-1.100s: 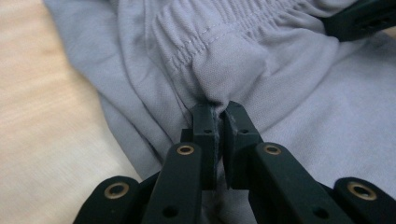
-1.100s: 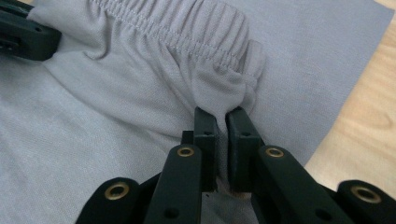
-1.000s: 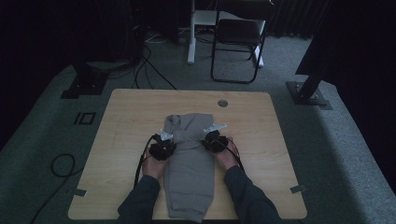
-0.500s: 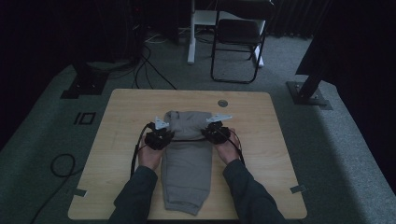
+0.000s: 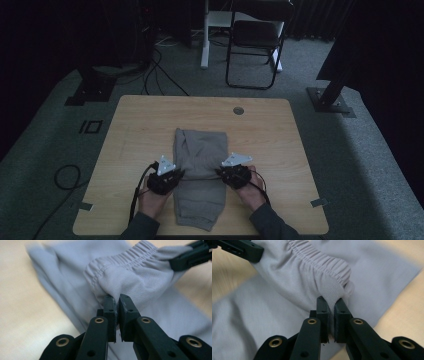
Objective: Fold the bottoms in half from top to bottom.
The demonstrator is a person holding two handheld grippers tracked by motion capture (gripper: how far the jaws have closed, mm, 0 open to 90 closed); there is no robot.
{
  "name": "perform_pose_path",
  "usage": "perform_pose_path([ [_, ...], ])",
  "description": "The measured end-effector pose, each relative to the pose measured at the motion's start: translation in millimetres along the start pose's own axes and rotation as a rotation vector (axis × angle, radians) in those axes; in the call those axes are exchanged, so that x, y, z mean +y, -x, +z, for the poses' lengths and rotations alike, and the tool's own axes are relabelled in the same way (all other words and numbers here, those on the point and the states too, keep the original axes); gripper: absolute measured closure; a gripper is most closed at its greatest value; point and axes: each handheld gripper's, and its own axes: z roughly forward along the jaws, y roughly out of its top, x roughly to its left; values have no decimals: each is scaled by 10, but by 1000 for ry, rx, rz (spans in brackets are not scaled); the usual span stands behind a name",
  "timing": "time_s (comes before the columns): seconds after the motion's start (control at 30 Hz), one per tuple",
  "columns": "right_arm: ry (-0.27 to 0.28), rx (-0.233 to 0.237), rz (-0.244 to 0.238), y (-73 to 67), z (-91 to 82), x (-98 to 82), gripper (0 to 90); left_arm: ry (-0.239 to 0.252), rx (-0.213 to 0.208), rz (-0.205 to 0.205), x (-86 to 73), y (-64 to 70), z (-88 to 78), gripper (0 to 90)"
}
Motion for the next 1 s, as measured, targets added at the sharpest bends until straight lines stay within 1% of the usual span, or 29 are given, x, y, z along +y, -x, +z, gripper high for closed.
perform_pose_path([
  [0.07,-36,16,21,-17,94,-123,855,-26,1,-27,-80,-2,73,853],
  [0.1,-52,18,21,-25,140,-171,855,-43,3,-28,-95,5,101,853],
  [0.13,-65,13,20,-35,176,-208,856,-63,15,-11,-102,19,134,853],
  [0.17,-57,11,17,-37,196,-229,855,-78,20,-5,-109,29,166,853],
  [0.23,-55,0,8,-21,208,-220,854,-64,17,-26,-110,34,191,853],
  [0.3,-54,-23,-14,10,232,-203,854,-61,27,-32,-102,50,210,852],
  [0.4,-45,-32,1,112,285,-168,852,-40,40,-69,-89,82,262,852],
  [0.47,-36,-43,20,190,328,-143,849,-28,51,-75,-71,105,303,850],
  [0.5,-37,-43,41,225,343,-127,846,-23,54,-75,-63,108,320,844],
  [0.53,-40,-45,45,252,355,-114,836,-24,53,-86,-52,106,330,834],
  [0.57,-45,-41,51,271,360,-100,800,-33,44,-89,-39,96,324,808],
  [0.6,-54,-38,55,286,357,-86,728,-36,32,-88,-30,87,310,766],
  [0.63,-60,-33,58,300,346,-74,661,-28,17,-80,-24,79,284,721],
  [0.67,-62,-10,62,318,322,-61,622,-11,5,-73,-19,68,246,694],
  [0.7,-62,-10,62,318,322,-61,622,-11,5,-73,-19,68,246,678],
  [0.73,-54,4,67,331,286,-48,595,28,-2,-80,10,18,148,678],
  [0.77,-17,8,72,352,189,-7,578,40,-3,-86,27,-9,114,665],
  [0.8,-17,8,72,352,189,-7,578,40,-3,-86,27,-9,114,664],
  [0.83,1,14,80,361,157,14,576,60,16,-99,95,-104,62,664],
  [0.87,25,-1,89,402,104,90,632,62,29,-109,127,-147,65,678],
  [0.9,27,-14,96,427,108,122,710,63,35,-112,154,-194,77,732],
  [0.93,24,-27,109,452,127,151,791,58,44,-114,181,-237,107,830],
  [0.97,16,-36,117,480,164,176,841,39,55,-122,208,-275,155,896],
  [1.0,-2,-43,129,508,217,201,870,23,59,-130,229,-309,206,900],
])
